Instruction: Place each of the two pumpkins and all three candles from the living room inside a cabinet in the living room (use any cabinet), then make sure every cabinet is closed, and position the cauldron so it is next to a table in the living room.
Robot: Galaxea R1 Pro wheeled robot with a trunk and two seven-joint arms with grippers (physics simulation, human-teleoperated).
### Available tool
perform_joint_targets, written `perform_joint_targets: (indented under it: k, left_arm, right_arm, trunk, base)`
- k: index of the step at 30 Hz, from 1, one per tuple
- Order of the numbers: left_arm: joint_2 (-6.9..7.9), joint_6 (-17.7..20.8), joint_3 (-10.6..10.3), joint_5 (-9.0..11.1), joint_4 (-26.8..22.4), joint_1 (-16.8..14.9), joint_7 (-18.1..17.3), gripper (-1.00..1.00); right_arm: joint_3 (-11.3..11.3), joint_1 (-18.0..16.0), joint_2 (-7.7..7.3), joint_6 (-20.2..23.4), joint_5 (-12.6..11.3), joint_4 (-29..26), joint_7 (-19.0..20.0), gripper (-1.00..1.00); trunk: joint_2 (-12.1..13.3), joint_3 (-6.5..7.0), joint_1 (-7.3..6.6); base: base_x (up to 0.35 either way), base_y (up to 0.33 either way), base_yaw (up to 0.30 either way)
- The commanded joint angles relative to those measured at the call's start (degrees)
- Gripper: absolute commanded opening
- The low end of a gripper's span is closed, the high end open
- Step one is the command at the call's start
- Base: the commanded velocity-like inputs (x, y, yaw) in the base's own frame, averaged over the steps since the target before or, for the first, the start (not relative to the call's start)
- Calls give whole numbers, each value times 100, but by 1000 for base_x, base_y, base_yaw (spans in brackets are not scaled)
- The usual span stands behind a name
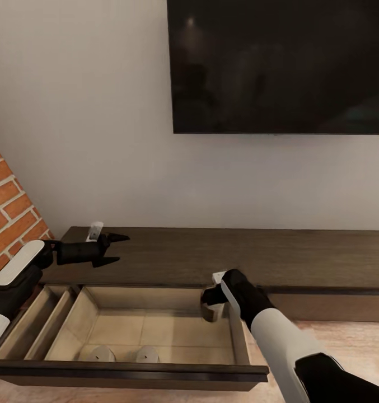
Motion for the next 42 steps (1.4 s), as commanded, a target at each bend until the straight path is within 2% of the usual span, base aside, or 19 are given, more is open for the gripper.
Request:
perform_joint_targets:
  k: [1, 5, 8, 9, 11, 12, 15, 27, 32, 42]
  left_arm:
    - [-14, 0, -3, -1, 2, 0, 0, 100]
    - [-35, -26, -8, -2, 3, 0, 0, 100]
    - [-71, -33, -8, -3, 7, 0, 0, 100]
    - [-146, -35, -9, -3, 12, 0, 0, 100]
    - [-155, -35, -9, -3, 12, 0, 0, 100]
    - [-159, -35, -9, -3, 12, 0, 0, 100]
    - [-155, -35, -9, -3, 9, 0, 0, 100]
    - [-152, -35, -9, -3, 3, 0, 0, 100]
    - [-159, -35, -9, -3, 10, 0, 0, 100]
    - [-151, -35, -9, 1, 13, 0, 0, 100]
  right_arm:
    - [2, 8, 1, -96, 2, 130, -1, -100]
    - [0, 28, 10, -348, 4, 491, -2, -100]
    - [-1, 120, 16, -692, 5, 640, 1, -100]
    - [-2, 190, 16, -1193, 5, 937, 6, -100]
    - [-2, 200, 16, -1431, 5, 1094, 26, -100]
    - [-2, 223, 16, -1887, 5, 1277, 49, -100]
    - [-2, 274, 16, -2114, 5, 1315, 66, -100]
    - [-2, 293, 16, -2157, 5, 1312, 70, -100]
    - [-5, 293, 16, -2157, 5, 1318, 74, -100]
    - [-4, 363, 16, -2163, 5, 1325, 68, -100]
  trunk:
    - [0, 1, 0]
    - [0, 1, 0]
    - [0, 1, 0]
    - [0, 1, 0]
    - [0, 1, 0]
    - [0, 1, 0]
    - [0, 2, 0]
    - [0, 77, 0]
    - [0, 82, 0]
    - [0, 83, 0]
  base:
    - [0, 0, 0]
    - [0, 0, 0]
    - [0, 0, 0]
    - [0, 180, 0]
    - [0, 230, 0]
    - [0, 271, 0]
    - [0, 189, -17]
    - [0, 8, -183]
    - [0, 22, -31]
    - [0, 226, -1]
